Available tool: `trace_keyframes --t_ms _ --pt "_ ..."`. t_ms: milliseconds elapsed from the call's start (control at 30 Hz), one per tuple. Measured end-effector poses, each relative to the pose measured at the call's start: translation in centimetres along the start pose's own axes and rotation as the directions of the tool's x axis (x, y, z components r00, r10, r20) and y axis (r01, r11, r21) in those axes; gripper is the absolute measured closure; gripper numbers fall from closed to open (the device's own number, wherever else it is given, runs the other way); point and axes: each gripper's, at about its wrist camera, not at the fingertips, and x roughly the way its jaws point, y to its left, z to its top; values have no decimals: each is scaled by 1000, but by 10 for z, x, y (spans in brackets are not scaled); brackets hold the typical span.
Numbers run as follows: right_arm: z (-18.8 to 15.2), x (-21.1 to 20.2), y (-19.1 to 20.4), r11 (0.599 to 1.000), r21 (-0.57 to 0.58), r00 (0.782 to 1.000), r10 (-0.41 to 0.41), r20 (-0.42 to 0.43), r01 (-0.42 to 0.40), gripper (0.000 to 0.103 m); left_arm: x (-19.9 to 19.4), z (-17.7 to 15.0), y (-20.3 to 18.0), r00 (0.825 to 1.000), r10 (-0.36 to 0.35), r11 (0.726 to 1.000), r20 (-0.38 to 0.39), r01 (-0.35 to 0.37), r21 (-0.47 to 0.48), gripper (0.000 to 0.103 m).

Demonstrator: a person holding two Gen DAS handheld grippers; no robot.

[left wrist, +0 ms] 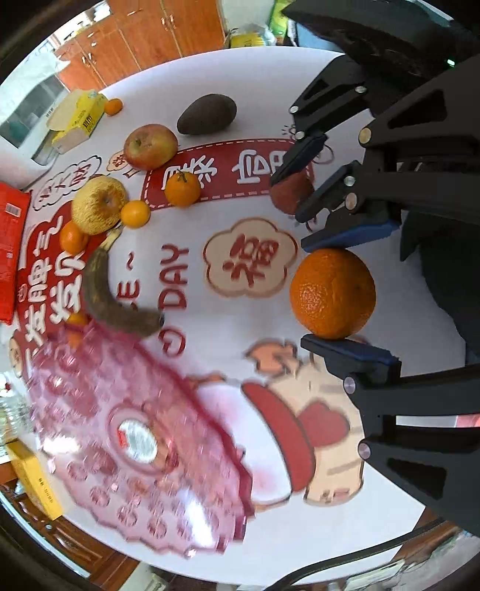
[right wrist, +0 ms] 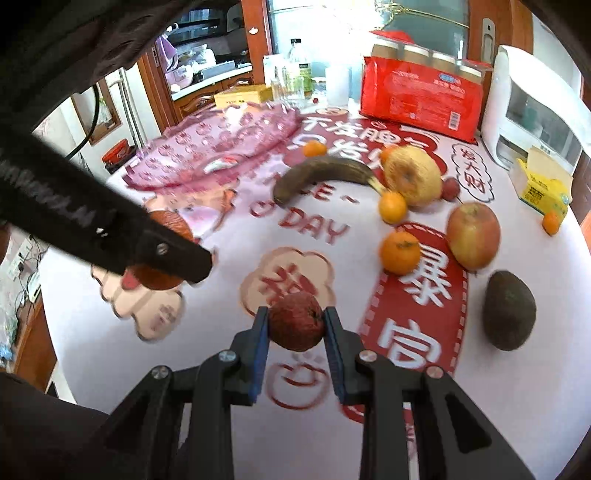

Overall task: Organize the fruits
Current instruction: 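Carry both fruits over the pink glass bowl and open both tools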

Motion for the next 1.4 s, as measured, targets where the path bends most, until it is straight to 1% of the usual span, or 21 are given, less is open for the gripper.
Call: trace_keyframes --t_ms 133,300,467,633,767,867,1033,1100,1167,1267,1333,1400 --pt "21 0 29 1000 31 1000 -1 17 1 74 -29 -7 39 999 -4 999 41 3 40 59" --pt "51 2 65 997 74 999 -4 53 0 74 -56 1 80 996 7 996 91 -15 85 59" --pt "77 5 101 993 116 995 -14 101 3 74 -70 14 122 992 26 993 126 -40 115 59" --pt "98 11 121 989 147 993 -28 117 11 74 -74 30 154 987 45 990 151 -65 127 59" --pt "111 19 130 983 180 993 -53 103 34 74 -73 44 173 981 43 990 191 -68 125 59" --pt "117 29 135 979 203 995 -49 85 31 74 -69 51 184 974 35 991 222 -63 118 59" --pt "125 49 135 969 246 998 -40 54 25 74 -60 58 198 966 -28 995 256 1 105 59" --pt "128 58 135 965 260 998 -43 35 32 74 -57 60 201 964 -35 995 262 9 99 59" --pt "131 64 134 962 269 999 -48 15 42 74 -52 63 205 966 -42 996 254 20 91 59" --pt "133 70 134 960 273 998 -60 -4 59 74 -46 67 212 967 -66 996 247 50 68 58" --pt "134 73 134 959 276 998 -63 -13 64 74 -43 68 215 967 -78 996 243 65 59 53" --pt "135 75 131 957 281 998 -63 -21 67 71 -45 68 218 961 -88 996 262 77 51 35"
